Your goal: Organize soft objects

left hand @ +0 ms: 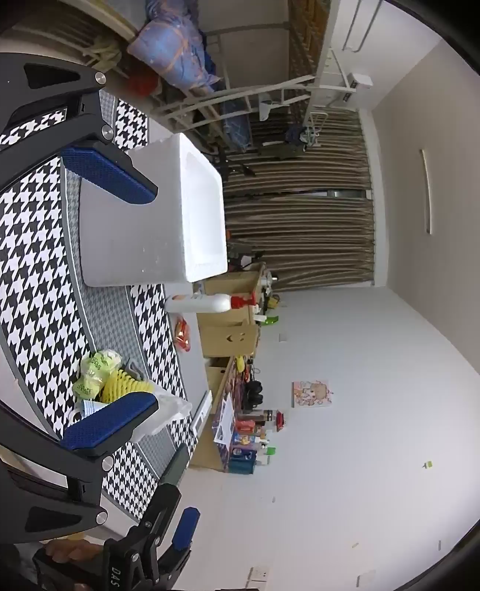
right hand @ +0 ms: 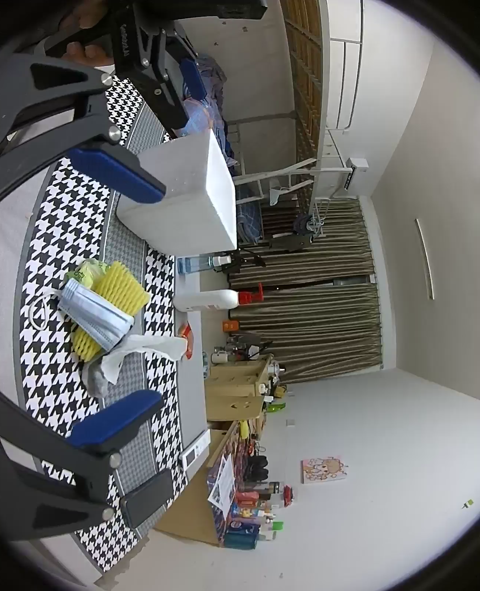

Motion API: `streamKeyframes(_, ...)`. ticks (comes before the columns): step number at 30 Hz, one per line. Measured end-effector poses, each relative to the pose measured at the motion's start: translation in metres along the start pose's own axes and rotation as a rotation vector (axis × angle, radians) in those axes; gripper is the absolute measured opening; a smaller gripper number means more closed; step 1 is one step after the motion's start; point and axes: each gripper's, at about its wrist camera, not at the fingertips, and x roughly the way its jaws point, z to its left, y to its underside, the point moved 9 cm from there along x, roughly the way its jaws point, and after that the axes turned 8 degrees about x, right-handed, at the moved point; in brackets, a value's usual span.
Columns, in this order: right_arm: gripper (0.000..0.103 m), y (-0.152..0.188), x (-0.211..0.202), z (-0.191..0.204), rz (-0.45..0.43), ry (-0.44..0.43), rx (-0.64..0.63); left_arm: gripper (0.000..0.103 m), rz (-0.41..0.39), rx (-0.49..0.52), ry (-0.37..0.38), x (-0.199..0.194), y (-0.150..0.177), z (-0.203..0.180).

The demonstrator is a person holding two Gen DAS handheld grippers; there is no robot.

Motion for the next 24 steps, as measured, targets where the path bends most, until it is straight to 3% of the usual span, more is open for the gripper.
streamKeyframes(8, 0.102, 0.0, -0.001, 0.0, 0.003, -0.004, 0.005, 0.102, 0.001, -0.042, -0.016, 0.003, 0.003, 0.01)
streamKeyframes(24, 0.102, -0.001, -0.001, -0.003, 0.001, 0.002, 0.009, 0.102, 0.018, -0.022, -0.02, 0.008, 0.004, 0.004)
